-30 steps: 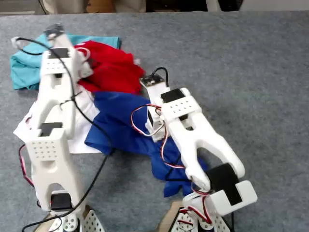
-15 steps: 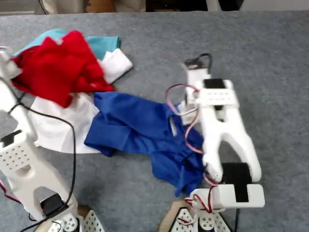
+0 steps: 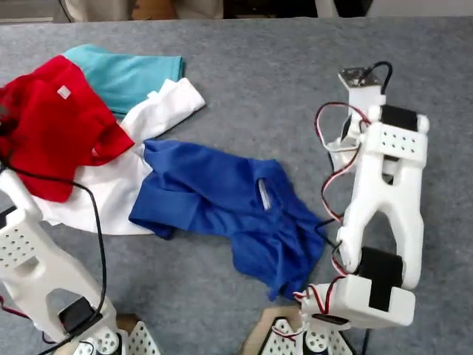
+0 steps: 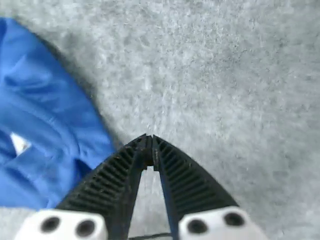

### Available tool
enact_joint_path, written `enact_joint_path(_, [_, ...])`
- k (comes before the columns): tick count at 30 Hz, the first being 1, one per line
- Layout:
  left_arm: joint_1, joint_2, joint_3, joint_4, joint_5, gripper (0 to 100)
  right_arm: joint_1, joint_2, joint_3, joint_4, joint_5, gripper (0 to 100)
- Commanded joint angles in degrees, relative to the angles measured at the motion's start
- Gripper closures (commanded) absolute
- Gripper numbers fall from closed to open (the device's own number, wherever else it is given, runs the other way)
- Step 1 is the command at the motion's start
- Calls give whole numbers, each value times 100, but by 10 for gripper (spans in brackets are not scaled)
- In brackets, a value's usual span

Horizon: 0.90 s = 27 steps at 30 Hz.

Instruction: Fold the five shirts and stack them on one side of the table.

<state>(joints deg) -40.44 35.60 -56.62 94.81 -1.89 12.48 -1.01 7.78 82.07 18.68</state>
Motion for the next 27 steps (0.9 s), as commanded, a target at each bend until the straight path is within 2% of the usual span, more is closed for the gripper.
enact_joint_path(1, [193,-145,-519,598,457,647,40,-4,-673,563,88,837])
enact_joint_path(4, [237,-242,-756,598,527,647,-251,-4,-1042,1011,88,737])
enact_joint_path(6, [316,-400,-747,598,527,647,-567,-4,-1191,1257,88,708])
enact_joint_path(9, [545,-769,-492,598,484,647,-1244,-4,-1253,1424,18,706])
enact_joint_path(11, [809,-1112,-167,598,316,647,-1771,31,-1253,1407,-290,706])
enact_joint_path(16, [1433,-1877,1099,598,185,646,-3073,286,-1253,1064,-905,706])
enact_joint_path(18, [1635,-2018,1653,580,-123,647,-3442,602,-1253,835,-1090,706])
enact_joint_path(23, [1899,-2009,2760,501,-246,647,-3952,1895,-1376,492,-1310,706])
enact_joint_path(27, [2057,-1877,3780,-246,-255,647,-4013,2976,-1807,440,-1468,706])
